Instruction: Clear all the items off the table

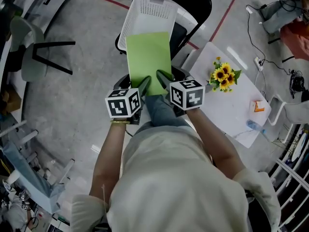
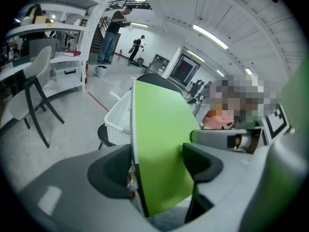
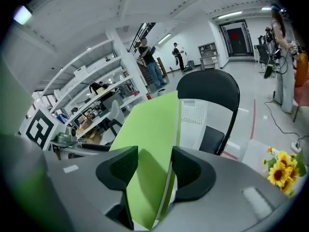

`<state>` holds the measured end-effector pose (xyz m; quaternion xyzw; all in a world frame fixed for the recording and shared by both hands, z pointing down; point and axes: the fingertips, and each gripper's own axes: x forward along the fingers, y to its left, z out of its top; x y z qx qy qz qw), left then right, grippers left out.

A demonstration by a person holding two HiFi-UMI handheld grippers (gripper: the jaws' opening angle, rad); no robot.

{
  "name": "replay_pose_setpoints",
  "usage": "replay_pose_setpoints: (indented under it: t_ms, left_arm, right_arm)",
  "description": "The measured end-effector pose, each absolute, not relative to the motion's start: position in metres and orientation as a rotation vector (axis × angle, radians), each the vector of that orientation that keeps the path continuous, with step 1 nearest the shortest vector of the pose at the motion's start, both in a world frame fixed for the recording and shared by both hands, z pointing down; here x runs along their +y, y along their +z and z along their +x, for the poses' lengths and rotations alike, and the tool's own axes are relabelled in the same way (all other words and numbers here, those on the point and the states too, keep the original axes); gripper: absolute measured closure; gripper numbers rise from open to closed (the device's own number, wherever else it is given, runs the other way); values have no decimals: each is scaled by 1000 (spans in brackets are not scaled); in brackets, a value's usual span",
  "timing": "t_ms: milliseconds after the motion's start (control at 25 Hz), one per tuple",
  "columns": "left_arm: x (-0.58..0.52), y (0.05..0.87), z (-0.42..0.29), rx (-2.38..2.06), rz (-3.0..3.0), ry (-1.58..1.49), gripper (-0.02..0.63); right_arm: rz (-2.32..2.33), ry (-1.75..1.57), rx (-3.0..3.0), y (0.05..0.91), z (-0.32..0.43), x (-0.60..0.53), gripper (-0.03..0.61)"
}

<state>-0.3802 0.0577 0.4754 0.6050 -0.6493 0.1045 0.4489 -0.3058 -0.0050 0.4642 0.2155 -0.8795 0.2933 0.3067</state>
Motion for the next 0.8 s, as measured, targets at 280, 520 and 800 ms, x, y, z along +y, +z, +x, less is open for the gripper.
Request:
replay_pose_setpoints:
  t_ms: [280, 520, 800]
  left_arm:
    - [36, 493, -393, -1568, 1472, 290, 279]
    - [16, 508, -403, -1532, 1455, 308, 279]
    - [-8, 525, -415, -1506, 1437, 340, 281]
  right_arm:
    - [561, 817, -2282, 484, -318, -26, 360]
    - [555, 850, -2246, 501, -327, -45, 360]
    - [560, 896, -2213, 520, -338, -69, 359]
